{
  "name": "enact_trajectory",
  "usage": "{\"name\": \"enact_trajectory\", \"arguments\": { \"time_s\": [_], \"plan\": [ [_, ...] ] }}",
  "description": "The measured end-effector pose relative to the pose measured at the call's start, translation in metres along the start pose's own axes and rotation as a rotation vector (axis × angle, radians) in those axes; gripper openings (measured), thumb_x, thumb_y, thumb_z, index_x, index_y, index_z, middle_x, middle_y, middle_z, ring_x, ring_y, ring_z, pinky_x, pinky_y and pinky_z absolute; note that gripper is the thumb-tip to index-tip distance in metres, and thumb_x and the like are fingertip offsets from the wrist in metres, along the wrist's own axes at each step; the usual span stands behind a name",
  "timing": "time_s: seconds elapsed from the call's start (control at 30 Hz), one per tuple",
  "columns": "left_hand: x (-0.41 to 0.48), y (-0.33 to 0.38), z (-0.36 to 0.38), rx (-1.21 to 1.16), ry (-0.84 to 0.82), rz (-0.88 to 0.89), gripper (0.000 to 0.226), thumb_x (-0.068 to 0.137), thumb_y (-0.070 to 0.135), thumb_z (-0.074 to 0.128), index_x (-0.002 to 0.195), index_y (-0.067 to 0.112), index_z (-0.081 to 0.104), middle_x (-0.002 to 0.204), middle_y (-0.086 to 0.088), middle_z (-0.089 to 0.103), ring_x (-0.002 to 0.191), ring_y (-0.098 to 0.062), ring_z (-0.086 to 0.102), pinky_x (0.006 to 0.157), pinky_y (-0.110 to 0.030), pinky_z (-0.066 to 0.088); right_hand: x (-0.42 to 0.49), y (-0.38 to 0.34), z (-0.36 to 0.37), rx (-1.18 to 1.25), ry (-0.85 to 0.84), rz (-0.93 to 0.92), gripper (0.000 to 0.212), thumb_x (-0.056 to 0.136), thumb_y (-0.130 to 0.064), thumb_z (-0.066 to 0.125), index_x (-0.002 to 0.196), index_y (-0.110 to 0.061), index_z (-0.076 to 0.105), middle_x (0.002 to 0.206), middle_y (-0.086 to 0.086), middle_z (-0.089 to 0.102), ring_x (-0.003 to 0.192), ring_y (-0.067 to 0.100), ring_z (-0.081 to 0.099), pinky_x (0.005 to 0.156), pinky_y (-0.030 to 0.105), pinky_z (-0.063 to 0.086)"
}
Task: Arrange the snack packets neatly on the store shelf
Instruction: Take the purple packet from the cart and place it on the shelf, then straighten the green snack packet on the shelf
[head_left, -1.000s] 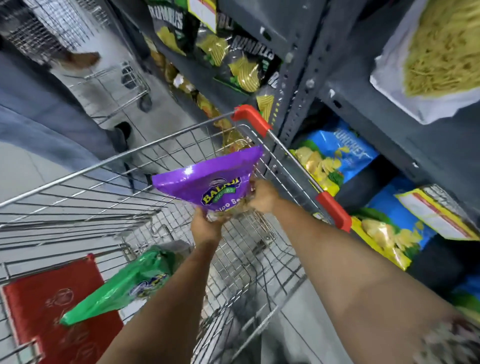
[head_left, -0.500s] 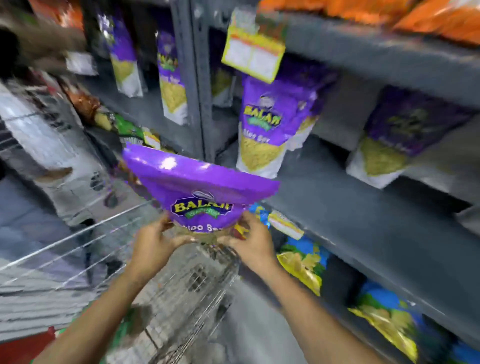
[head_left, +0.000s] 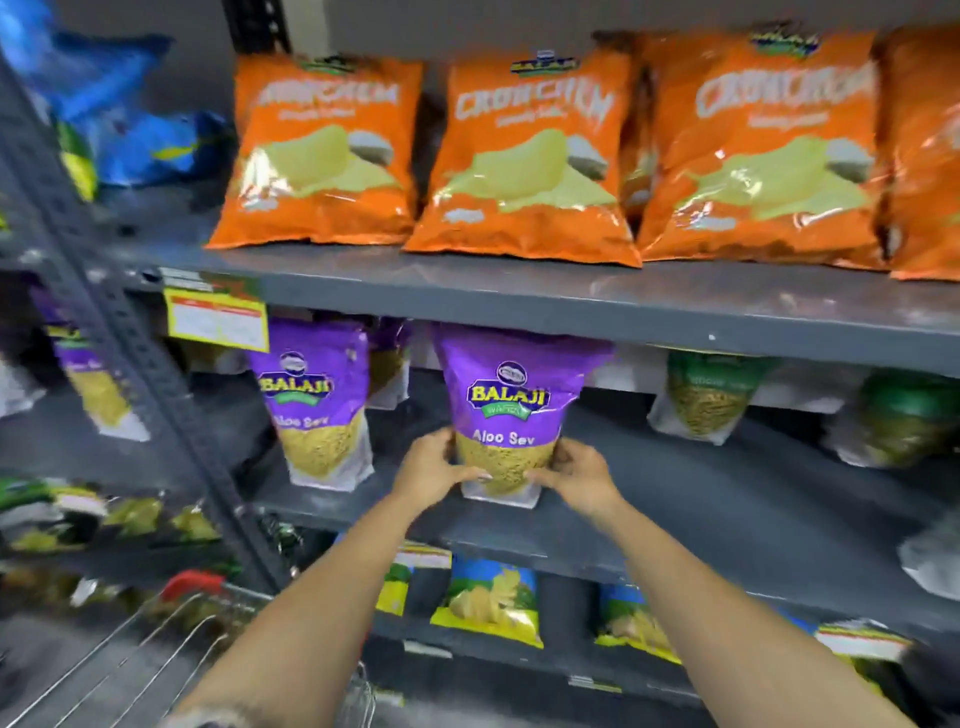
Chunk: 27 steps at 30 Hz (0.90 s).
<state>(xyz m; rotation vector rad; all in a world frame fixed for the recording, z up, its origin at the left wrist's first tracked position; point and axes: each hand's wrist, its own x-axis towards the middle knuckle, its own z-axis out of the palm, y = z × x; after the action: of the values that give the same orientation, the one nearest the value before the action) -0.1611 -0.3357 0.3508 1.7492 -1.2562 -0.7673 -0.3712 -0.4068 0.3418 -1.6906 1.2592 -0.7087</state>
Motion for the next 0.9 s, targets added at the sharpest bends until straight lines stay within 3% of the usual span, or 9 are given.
{"name": "enact_trajectory", "arguments": {
  "time_s": [0.07, 0.17, 0.23, 0.37, 0.5, 0.67, 0.73, 0.8, 0.9],
  "plan": [
    [0.023, 0.0, 0.013, 0.01, -0.012, -0.05, 0.06, 0.055, 0.011, 0.092, 0.106, -0.004, 0.066, 0.108, -0.024, 0.073, 0.104, -0.042, 0.068, 0.091, -0.055, 0.053, 0.021, 0.008, -0.006, -0.036, 0.005, 0.023, 0.035, 0.062, -0.017, 0.087, 0.089, -0.006, 0.067, 0.096, 0.021, 0.073, 0.078, 0.017, 0.058, 0.087, 0.053, 0.053],
    [0.04, -0.004, 0.028, 0.113, -0.02, -0.072, 0.053, 0.058, 0.022, 0.092, 0.102, 0.006, 0.068, 0.1, -0.014, 0.075, 0.095, -0.033, 0.071, 0.08, -0.038, 0.056, 0.039, 0.014, -0.008, -0.168, -0.033, 0.037, 0.032, 0.064, -0.019, 0.084, 0.093, -0.013, 0.069, 0.091, 0.008, 0.074, 0.078, 0.014, 0.059, 0.078, 0.036, 0.053],
    [0.044, -0.012, 0.034, 0.148, 0.024, -0.061, 0.052, 0.059, 0.026, 0.09, 0.102, 0.008, 0.067, 0.097, -0.013, 0.075, 0.09, -0.031, 0.07, 0.069, -0.031, 0.048, 0.046, 0.018, -0.005, -0.19, -0.032, 0.026, 0.03, 0.067, -0.019, 0.082, 0.093, -0.016, 0.068, 0.086, 0.001, 0.071, 0.075, 0.015, 0.06, 0.069, 0.027, 0.049],
    [0.047, -0.021, 0.038, 0.096, 0.042, -0.082, 0.056, 0.06, 0.021, 0.09, 0.108, 0.006, 0.066, 0.102, -0.014, 0.076, 0.095, -0.032, 0.071, 0.081, -0.04, 0.057, 0.051, 0.025, -0.002, -0.197, -0.013, 0.002, 0.033, 0.07, -0.021, 0.078, 0.101, -0.014, 0.067, 0.091, 0.004, 0.071, 0.08, 0.017, 0.061, 0.074, 0.032, 0.049],
    [0.045, -0.019, 0.038, 0.037, 0.028, -0.112, 0.058, 0.059, 0.017, 0.091, 0.109, 0.002, 0.066, 0.109, -0.014, 0.075, 0.102, -0.03, 0.071, 0.09, -0.046, 0.057, 0.051, 0.03, -0.003, -0.216, -0.02, 0.015, 0.032, 0.072, -0.021, 0.07, 0.104, -0.022, 0.064, 0.098, 0.006, 0.071, 0.072, 0.021, 0.059, 0.065, 0.033, 0.053],
    [0.029, -0.021, 0.039, 0.031, 0.024, -0.189, 0.06, 0.064, 0.017, 0.09, 0.116, 0.002, 0.064, 0.12, -0.012, 0.071, 0.104, -0.019, 0.066, 0.088, -0.031, 0.053, 0.046, 0.05, 0.002, -0.055, -0.087, 0.1, 0.063, 0.077, -0.015, 0.067, 0.135, -0.029, 0.047, 0.121, -0.009, 0.063, 0.094, 0.023, 0.064, 0.09, 0.043, 0.053],
    [0.014, -0.023, 0.038, 0.058, 0.099, -0.23, 0.068, 0.068, 0.02, 0.087, 0.127, 0.001, 0.059, 0.128, -0.012, 0.065, 0.114, -0.021, 0.062, 0.095, -0.031, 0.049, 0.038, 0.058, 0.009, -0.031, 0.114, 0.186, 0.063, 0.081, -0.016, 0.067, 0.14, -0.017, 0.044, 0.114, -0.002, 0.065, 0.099, 0.024, 0.064, 0.093, 0.042, 0.052],
    [-0.005, -0.025, 0.037, 0.024, 0.187, -0.264, 0.059, 0.075, 0.018, 0.082, 0.128, 0.001, 0.06, 0.126, -0.016, 0.066, 0.116, -0.027, 0.063, 0.101, -0.035, 0.048, 0.024, 0.056, 0.017, -0.006, 0.443, 0.177, 0.037, 0.081, -0.017, 0.066, 0.118, -0.015, 0.063, 0.083, 0.004, 0.071, 0.09, 0.029, 0.067, 0.087, 0.039, 0.052],
    [-0.058, -0.037, 0.034, -0.102, 0.281, -0.227, 0.033, 0.081, 0.009, 0.075, 0.112, 0.0, 0.068, 0.1, -0.013, 0.072, 0.082, -0.012, 0.069, 0.085, -0.031, 0.053, -0.006, 0.044, 0.047, 0.163, 0.563, -0.013, 0.01, 0.077, -0.018, 0.066, 0.084, -0.025, 0.064, 0.054, -0.007, 0.054, 0.058, 0.021, 0.057, 0.072, 0.037, 0.053]
  ]
}}
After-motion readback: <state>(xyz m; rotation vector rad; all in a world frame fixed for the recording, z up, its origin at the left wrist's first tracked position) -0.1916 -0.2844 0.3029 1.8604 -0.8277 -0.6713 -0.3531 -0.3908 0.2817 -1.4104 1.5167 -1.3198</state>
